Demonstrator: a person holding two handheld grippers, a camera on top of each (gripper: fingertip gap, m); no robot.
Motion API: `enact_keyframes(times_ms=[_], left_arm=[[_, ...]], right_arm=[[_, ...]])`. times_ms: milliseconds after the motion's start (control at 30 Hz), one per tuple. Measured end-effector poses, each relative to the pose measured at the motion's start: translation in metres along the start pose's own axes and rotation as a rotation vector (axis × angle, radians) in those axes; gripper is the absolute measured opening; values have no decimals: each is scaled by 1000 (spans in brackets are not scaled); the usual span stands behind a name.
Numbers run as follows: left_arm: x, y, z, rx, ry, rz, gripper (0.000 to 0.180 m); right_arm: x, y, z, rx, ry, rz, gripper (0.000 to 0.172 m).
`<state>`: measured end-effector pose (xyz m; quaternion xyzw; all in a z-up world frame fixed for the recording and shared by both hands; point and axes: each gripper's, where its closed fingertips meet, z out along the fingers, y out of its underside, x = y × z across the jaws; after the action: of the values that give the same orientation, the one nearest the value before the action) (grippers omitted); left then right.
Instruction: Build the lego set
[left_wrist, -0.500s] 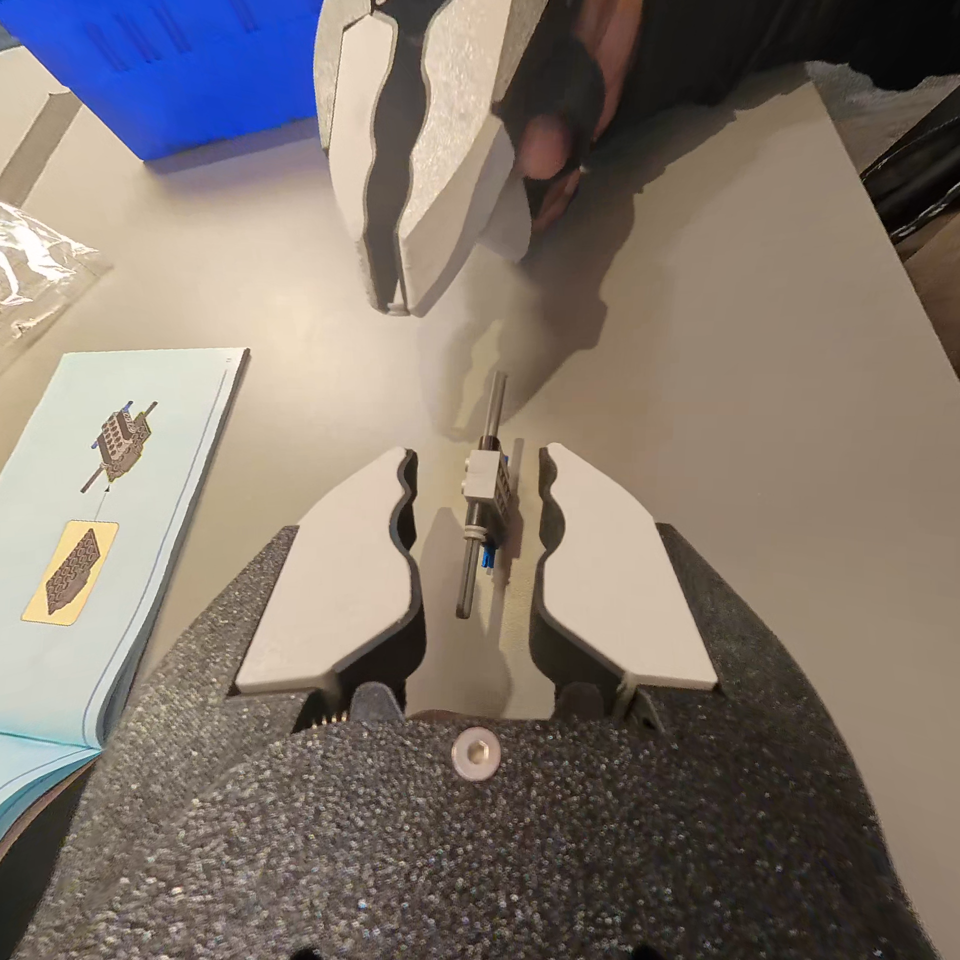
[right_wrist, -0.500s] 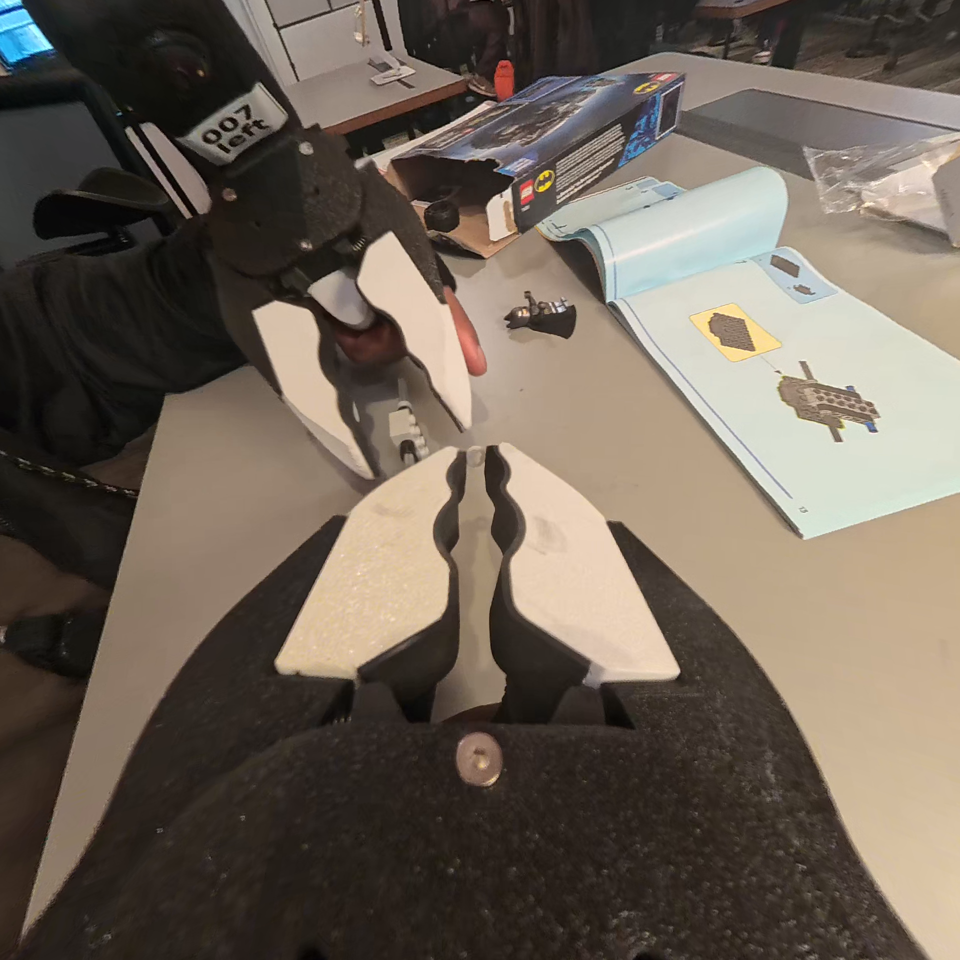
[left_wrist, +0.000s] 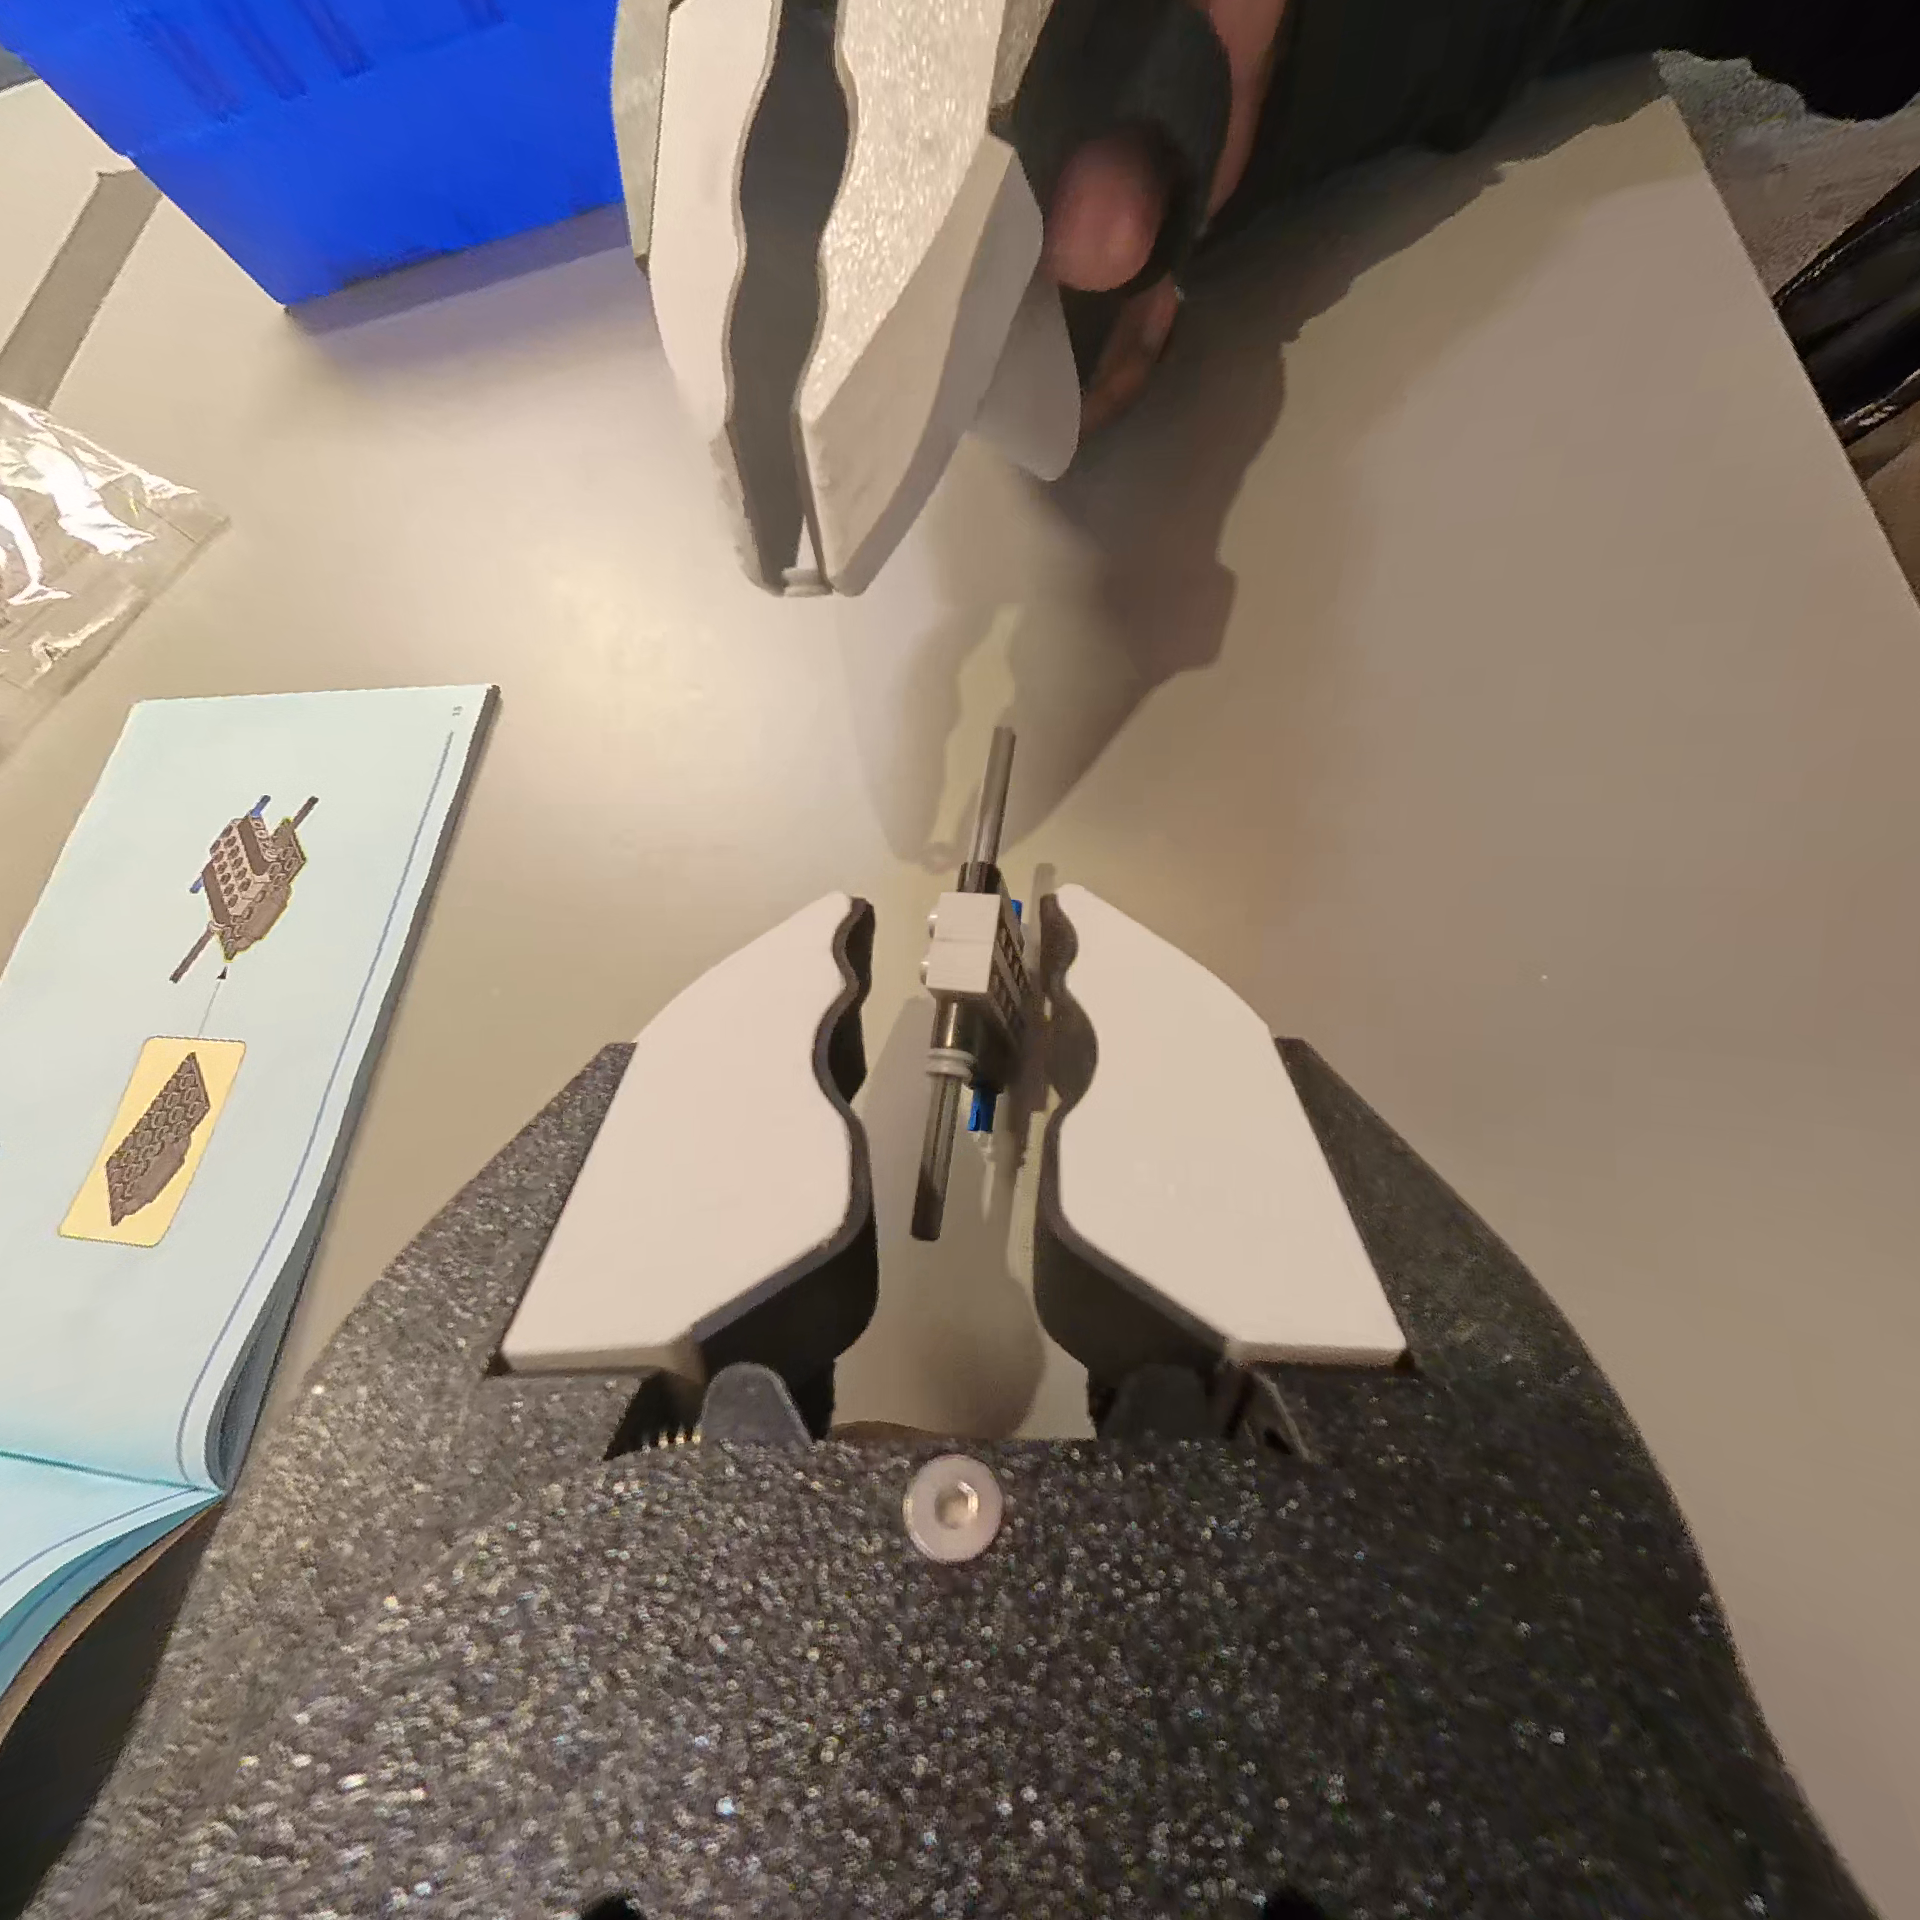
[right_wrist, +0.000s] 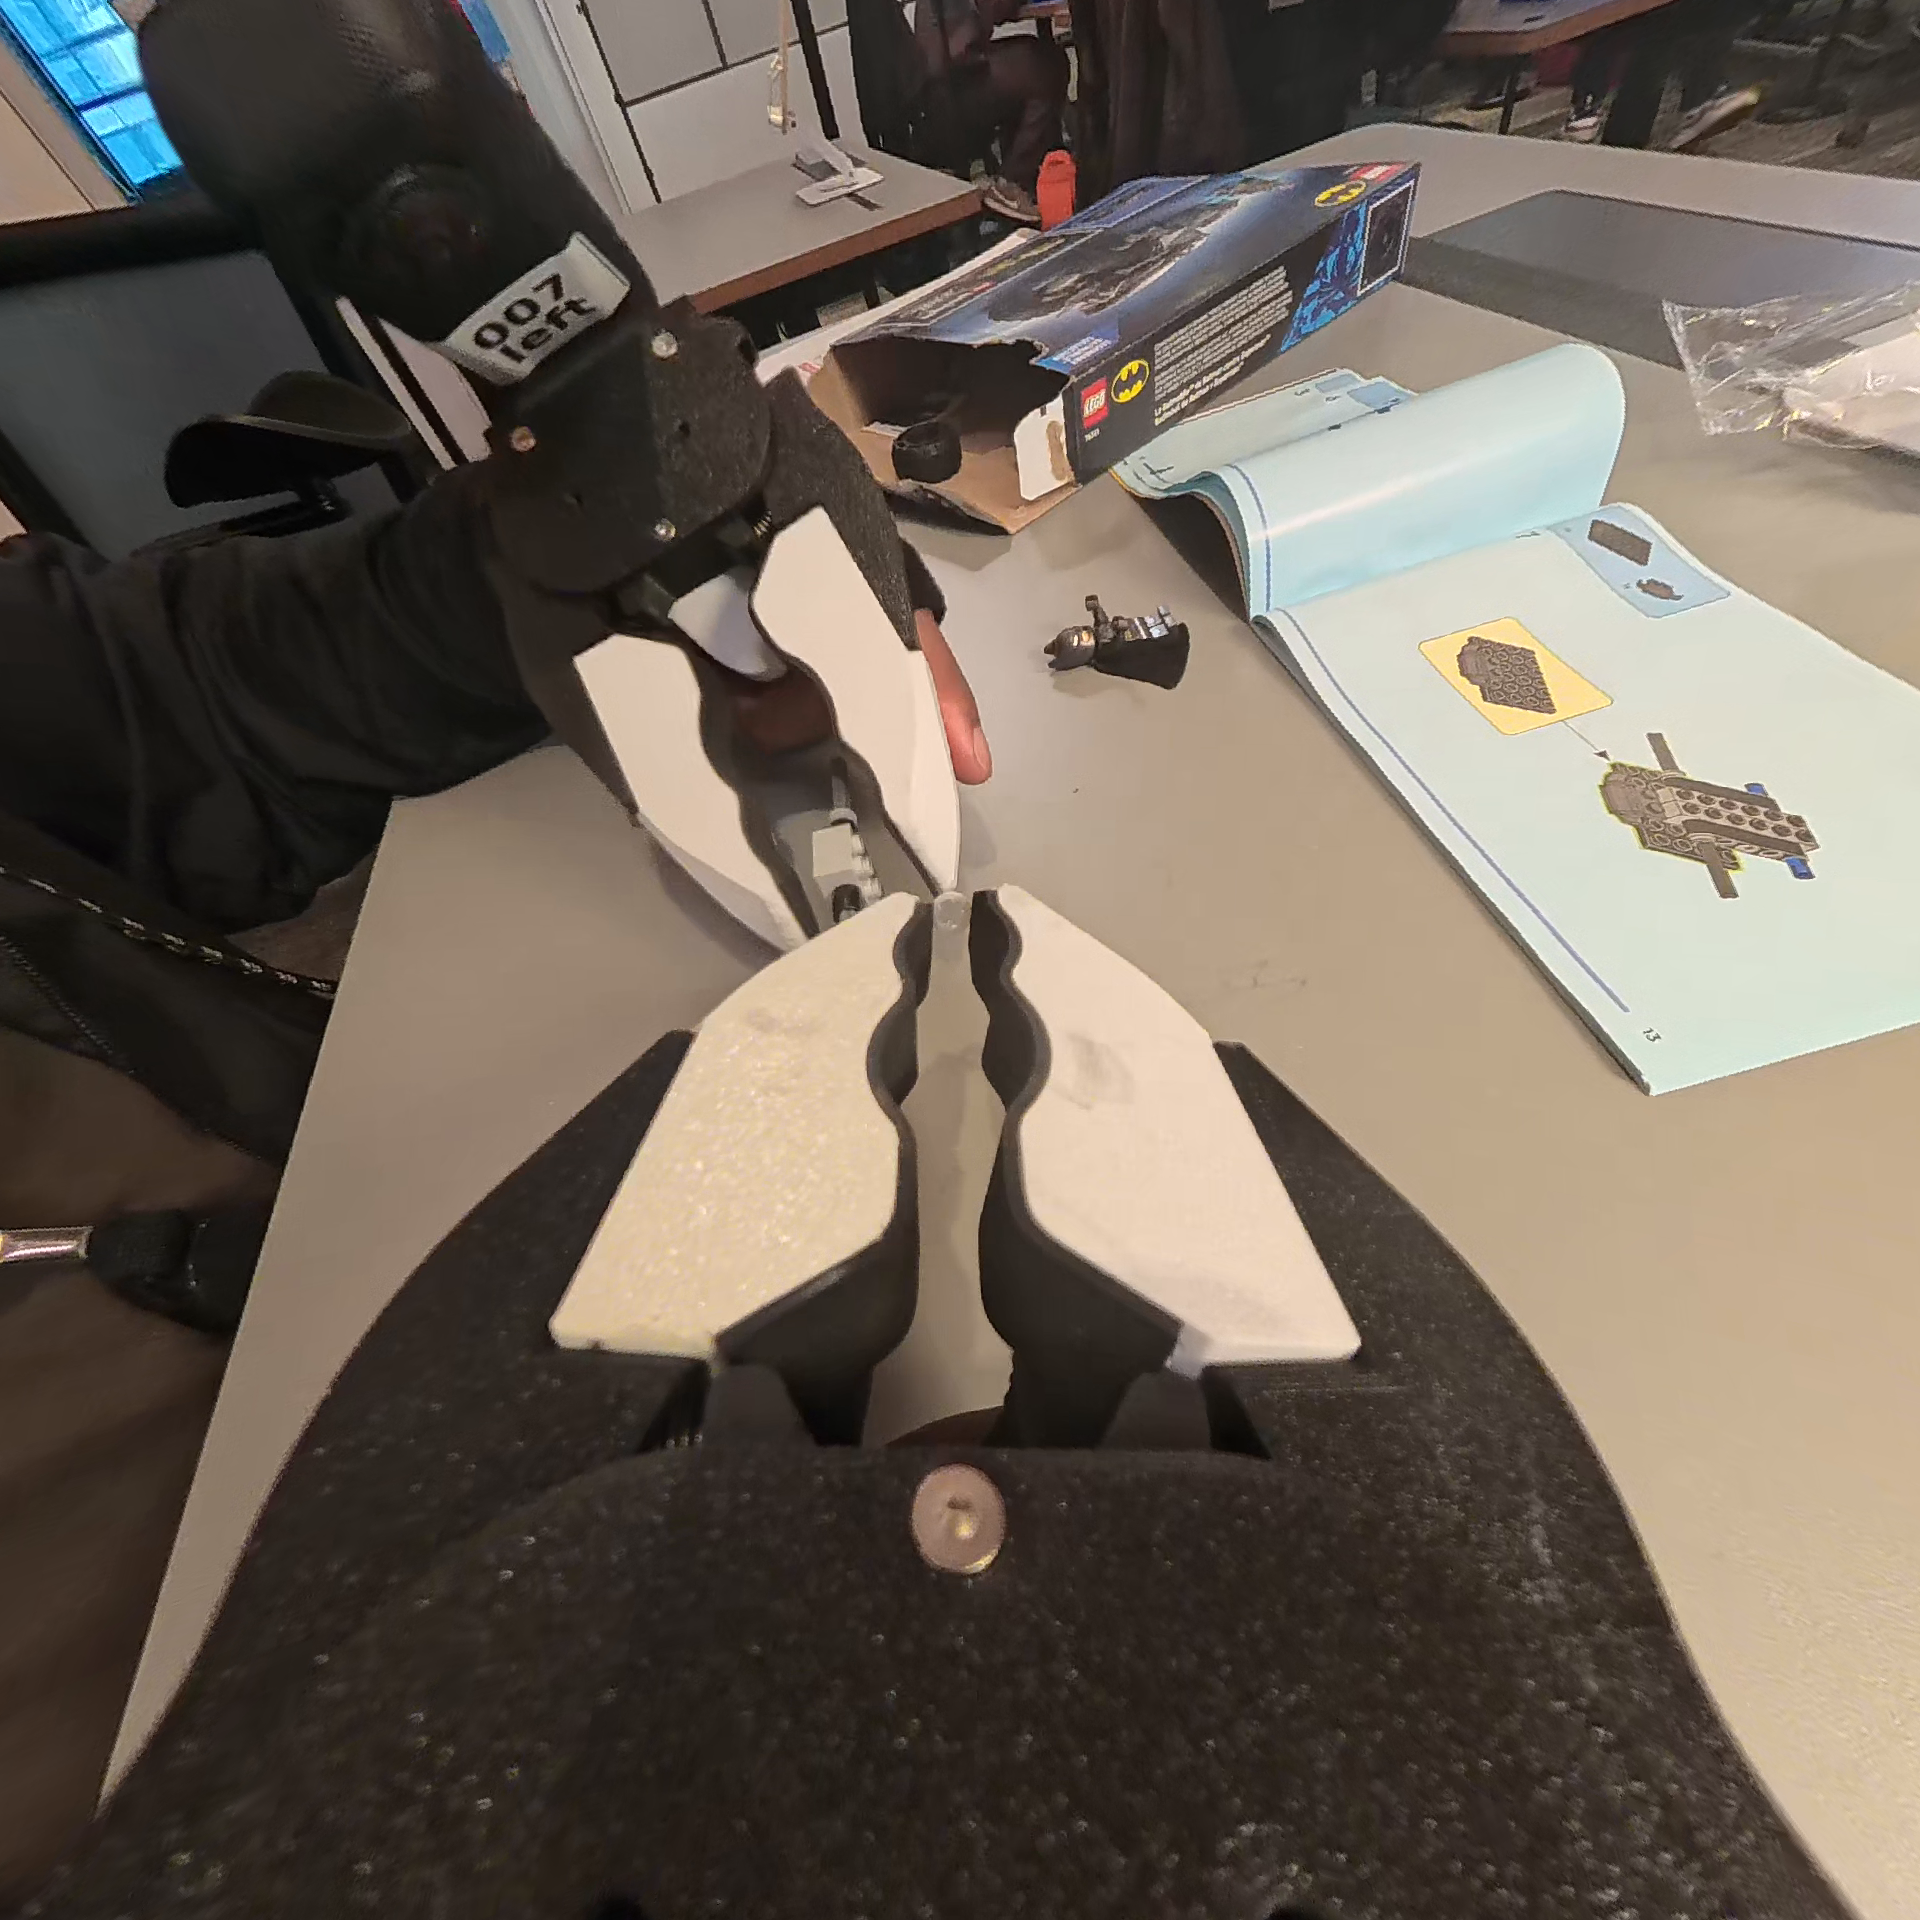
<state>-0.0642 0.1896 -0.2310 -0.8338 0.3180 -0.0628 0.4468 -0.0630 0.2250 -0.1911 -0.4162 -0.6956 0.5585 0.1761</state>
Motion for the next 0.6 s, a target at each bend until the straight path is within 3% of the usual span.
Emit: enact_keyframes(times_ms=[267, 433, 600], left_arm=[[1, -2, 3, 30, 7, -9, 12], [-14, -30, -15, 227, -35, -89, 12], [-7, -55, -27, 391, 25, -134, 12]], right_arm=[[-3, -2, -2, 19, -14, -12, 7], [-10, -15, -11, 123, -16, -112, 7], [-22, -37, -24, 293, -68, -137, 7]])
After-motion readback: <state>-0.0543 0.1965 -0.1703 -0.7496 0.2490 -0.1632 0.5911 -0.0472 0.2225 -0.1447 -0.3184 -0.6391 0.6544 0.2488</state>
